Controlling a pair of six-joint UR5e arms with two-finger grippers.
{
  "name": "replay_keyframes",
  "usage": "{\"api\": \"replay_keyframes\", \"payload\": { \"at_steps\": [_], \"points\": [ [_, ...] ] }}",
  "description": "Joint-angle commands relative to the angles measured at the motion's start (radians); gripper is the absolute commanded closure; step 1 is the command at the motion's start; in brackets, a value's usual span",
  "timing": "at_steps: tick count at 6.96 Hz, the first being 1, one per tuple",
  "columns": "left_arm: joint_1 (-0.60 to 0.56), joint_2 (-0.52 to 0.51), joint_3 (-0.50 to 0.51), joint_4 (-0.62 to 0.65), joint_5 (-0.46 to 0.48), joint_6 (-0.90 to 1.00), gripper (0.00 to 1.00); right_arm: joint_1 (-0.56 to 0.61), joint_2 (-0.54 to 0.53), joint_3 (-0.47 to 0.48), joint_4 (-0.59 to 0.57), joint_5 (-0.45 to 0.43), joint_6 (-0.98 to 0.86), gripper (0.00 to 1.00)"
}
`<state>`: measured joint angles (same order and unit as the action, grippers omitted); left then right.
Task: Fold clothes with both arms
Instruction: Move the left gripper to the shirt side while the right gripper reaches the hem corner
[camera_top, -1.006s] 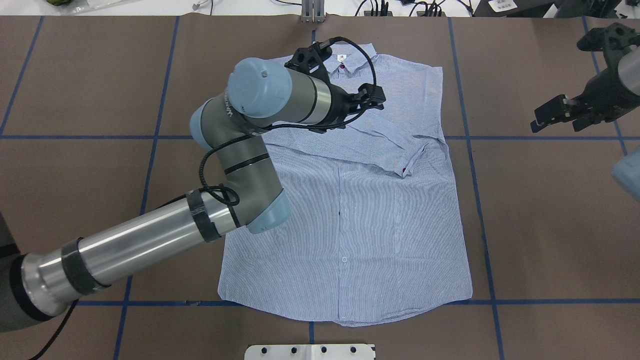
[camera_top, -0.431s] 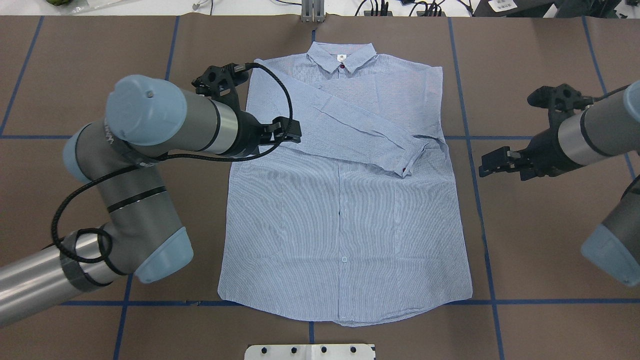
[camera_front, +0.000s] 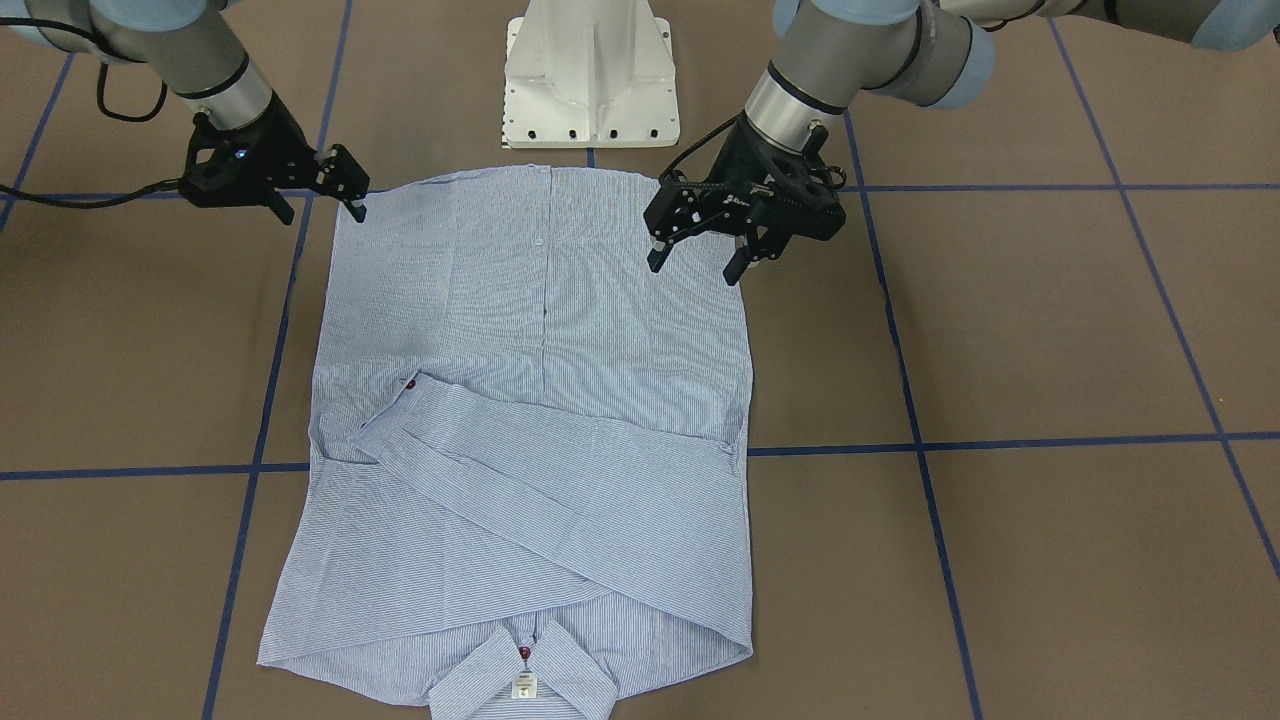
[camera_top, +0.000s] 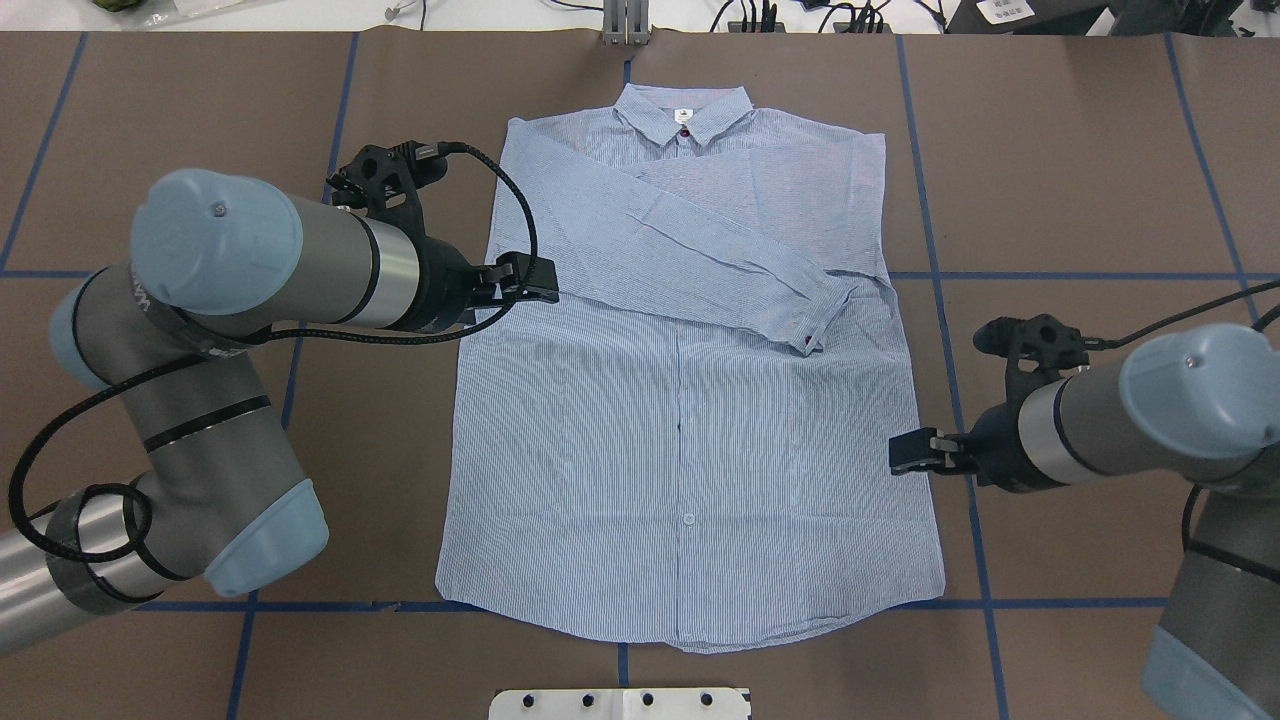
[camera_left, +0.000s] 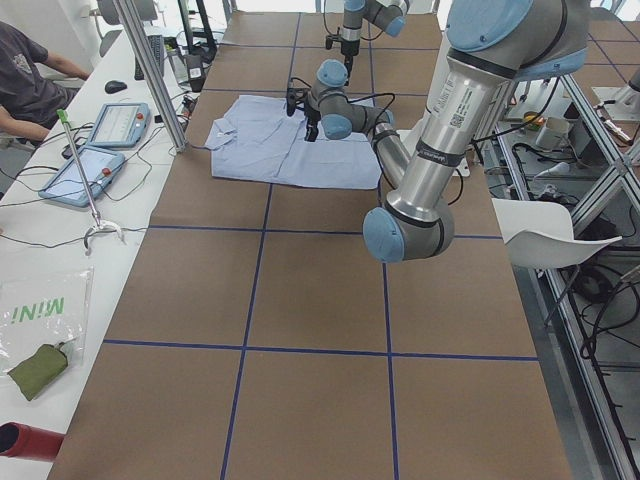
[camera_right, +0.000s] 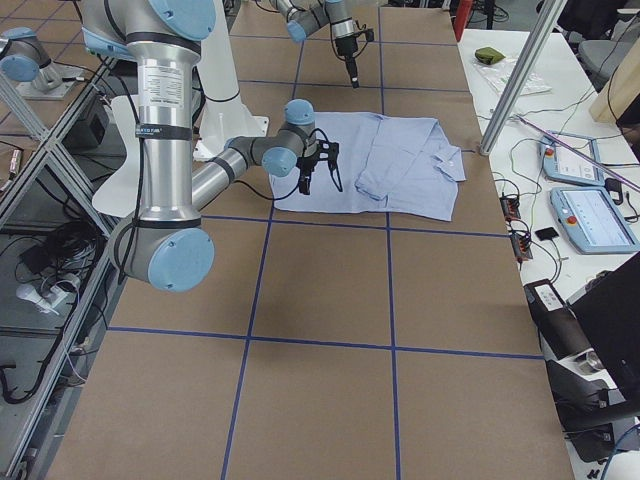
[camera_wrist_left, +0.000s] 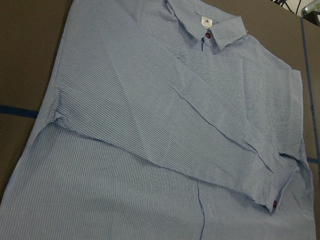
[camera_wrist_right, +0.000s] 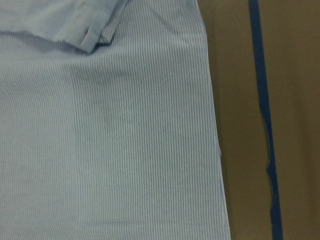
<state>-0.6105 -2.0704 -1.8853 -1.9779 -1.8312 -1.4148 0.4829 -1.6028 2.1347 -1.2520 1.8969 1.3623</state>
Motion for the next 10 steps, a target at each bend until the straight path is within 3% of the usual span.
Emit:
{"api": "replay_keyframes", "payload": {
  "at_steps": [1, 3, 8, 10],
  "points": [
    [0.001, 0.003, -0.002, 0.001, 0.001, 0.000, 0.01, -0.108, -0.020, -0.039, 0.002, -0.062, 0.044, 0.00],
    [0.005, 0.001, 0.000, 0.001, 0.001, -0.001, 0.01, -0.109, -0.019, -0.082, 0.002, -0.027, 0.044, 0.02],
    [0.012, -0.005, 0.006, -0.001, 0.006, -0.003, 0.01, -0.110, -0.020, -0.108, -0.004, 0.057, 0.047, 0.25],
    [0.012, -0.008, 0.008, -0.001, 0.007, -0.003, 0.01, -0.110, -0.020, -0.110, -0.007, 0.064, 0.046, 0.30]
  ]
}}
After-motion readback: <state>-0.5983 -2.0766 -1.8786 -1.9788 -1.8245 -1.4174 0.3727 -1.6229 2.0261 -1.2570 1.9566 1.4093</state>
